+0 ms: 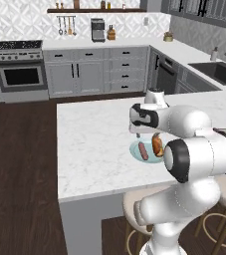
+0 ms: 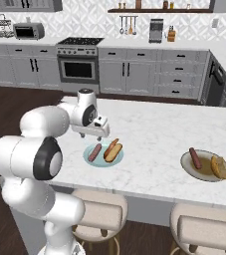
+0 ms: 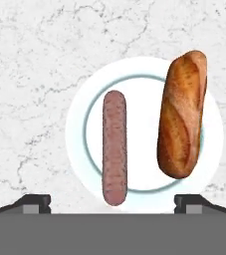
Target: Place one bun and one sausage from the bowl on each plate.
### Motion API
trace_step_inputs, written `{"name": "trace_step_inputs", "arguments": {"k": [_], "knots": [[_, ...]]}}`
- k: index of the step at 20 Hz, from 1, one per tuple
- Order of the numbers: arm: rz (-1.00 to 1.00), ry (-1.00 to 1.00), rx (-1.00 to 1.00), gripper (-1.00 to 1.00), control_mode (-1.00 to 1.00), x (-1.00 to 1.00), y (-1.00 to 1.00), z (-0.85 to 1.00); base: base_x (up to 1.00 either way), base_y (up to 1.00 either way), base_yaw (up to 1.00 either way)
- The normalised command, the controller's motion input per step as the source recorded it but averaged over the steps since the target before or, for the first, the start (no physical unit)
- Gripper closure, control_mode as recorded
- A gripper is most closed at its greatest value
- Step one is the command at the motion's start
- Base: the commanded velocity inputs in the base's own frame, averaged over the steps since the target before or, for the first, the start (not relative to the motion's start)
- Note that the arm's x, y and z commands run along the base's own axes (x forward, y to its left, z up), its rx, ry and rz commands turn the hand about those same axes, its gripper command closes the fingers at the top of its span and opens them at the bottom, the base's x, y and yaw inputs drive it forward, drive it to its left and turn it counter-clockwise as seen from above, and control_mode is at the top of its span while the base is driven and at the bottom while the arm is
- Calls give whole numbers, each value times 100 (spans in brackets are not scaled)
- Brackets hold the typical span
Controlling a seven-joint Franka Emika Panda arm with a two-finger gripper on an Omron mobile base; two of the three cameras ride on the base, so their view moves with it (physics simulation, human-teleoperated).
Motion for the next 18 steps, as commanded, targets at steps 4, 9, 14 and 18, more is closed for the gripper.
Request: {"name": "trace_step_inputs", "arguments": {"k": [4, 9, 14, 18], "knots": [[0, -2, 0, -100, -100, -81, 0, 59, 0, 0, 0], [0, -7, 0, -100, -100, -98, 0, 44, 0, 0, 0], [0, -3, 0, -100, -100, -86, -1, 39, 0, 0, 0], [0, 0, 0, -100, -100, -69, 0, 27, 0, 0, 0]]}}
